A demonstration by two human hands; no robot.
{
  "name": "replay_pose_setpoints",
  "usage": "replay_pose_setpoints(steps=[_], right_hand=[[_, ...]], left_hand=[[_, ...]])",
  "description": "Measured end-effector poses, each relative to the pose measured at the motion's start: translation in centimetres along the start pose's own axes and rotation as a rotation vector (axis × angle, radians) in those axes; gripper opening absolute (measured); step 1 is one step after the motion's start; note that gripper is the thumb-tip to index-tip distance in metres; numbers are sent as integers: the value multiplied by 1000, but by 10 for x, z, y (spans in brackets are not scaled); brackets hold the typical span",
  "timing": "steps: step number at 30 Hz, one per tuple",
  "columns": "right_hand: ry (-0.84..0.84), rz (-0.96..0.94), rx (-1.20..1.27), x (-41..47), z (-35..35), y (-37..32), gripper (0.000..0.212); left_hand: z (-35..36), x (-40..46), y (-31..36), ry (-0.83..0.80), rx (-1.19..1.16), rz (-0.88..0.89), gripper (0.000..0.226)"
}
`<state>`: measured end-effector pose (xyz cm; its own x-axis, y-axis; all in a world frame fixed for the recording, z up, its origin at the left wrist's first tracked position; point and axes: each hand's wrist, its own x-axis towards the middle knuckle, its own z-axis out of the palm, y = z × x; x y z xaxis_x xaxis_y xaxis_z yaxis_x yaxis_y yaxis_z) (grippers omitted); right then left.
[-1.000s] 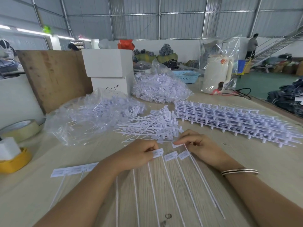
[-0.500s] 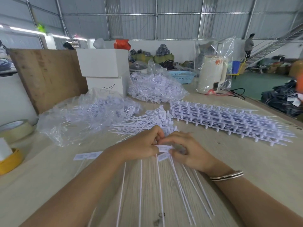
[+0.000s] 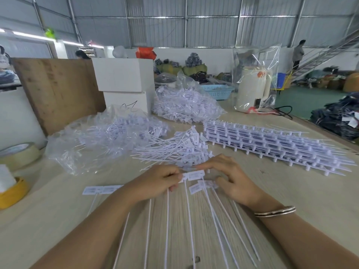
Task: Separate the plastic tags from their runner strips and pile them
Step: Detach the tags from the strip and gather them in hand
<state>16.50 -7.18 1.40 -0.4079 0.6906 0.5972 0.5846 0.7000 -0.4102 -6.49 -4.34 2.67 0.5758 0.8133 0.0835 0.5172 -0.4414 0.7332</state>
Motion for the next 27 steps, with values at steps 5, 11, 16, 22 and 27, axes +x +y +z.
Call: replay_pose_setpoints(steps=[5, 11, 16, 22, 27], right_hand=[[11, -16, -127, 2, 9, 2, 34], [34, 9, -87, 1, 9, 4, 15], [61, 36, 74, 3, 8, 3, 41], [94, 217, 239, 4, 5, 4, 37], [334, 422, 371, -2, -12, 8, 29]], left_hand=[[1, 2, -2, 23, -49, 34, 31], [5, 2, -5, -36, 18, 98, 24], [9, 5, -6, -29, 79, 144, 27], [8, 5, -4, -37, 70, 152, 29], [2, 1, -5, -38, -23, 75, 20]])
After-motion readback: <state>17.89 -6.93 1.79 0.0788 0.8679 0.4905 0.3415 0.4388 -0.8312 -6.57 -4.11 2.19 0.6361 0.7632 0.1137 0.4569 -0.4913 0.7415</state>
